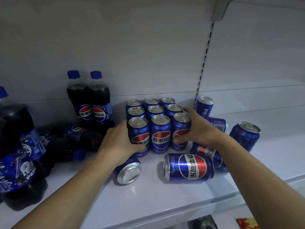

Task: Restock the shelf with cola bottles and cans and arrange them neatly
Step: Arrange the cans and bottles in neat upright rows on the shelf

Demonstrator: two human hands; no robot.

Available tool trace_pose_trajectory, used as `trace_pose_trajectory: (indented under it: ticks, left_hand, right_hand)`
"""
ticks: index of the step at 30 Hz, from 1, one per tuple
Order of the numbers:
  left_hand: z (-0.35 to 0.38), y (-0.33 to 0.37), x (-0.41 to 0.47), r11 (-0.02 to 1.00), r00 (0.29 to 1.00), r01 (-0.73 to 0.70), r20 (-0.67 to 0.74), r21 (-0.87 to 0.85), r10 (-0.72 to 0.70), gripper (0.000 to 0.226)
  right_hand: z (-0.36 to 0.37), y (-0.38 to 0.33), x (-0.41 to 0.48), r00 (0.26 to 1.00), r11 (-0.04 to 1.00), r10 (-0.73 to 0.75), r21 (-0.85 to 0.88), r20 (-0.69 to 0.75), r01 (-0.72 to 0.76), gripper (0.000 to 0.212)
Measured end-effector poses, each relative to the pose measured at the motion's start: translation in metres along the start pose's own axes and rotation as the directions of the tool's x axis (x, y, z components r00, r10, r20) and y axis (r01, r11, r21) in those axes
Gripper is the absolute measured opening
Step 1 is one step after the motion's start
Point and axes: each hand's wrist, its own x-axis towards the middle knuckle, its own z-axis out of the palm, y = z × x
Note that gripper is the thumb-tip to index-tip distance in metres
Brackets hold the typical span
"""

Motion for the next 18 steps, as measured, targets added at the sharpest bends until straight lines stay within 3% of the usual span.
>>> trace_pose_trajectory:
  ticks: [3, 6, 8, 12, 18]
  left_hand:
    - [-0.002, -0.001, -0.002, 1.0, 1.0, -0.001, 0.0, 0.005, 0.001, 0.086]
    - [-0.005, -0.002, -0.004, 1.0, 1.0, -0.011, 0.003, -0.01, 0.011, 0.095]
    - [-0.006, -0.004, -0.005, 1.0, 1.0, -0.015, -0.003, -0.011, 0.015, 0.095]
    - [-0.003, -0.005, -0.004, 1.0, 1.0, -0.022, -0.008, -0.018, 0.022, 0.087]
    - [-0.001, -0.005, -0.002, 0.998, 0.998, -0.057, -0.019, -0.026, 0.056, 0.081]
  right_hand:
    - [-0.003, -0.013, -0.004, 0.992, 0.995, -0.092, -0.044, -0.085, 0.089, 0.123]
    - [-0.001, -0.035, -0.008, 0.942, 0.959, -0.254, -0.186, -0.22, 0.215, 0.101]
    - [0.002, -0.047, -0.009, 0.926, 0.929, -0.318, -0.26, -0.202, 0.263, 0.091]
    - [0.014, -0.053, -0.005, 0.936, 0.884, -0.33, -0.389, -0.125, 0.259, 0.083]
    - [0.021, -0.049, -0.004, 0.933, 0.894, -0.308, -0.393, -0.185, 0.217, 0.08]
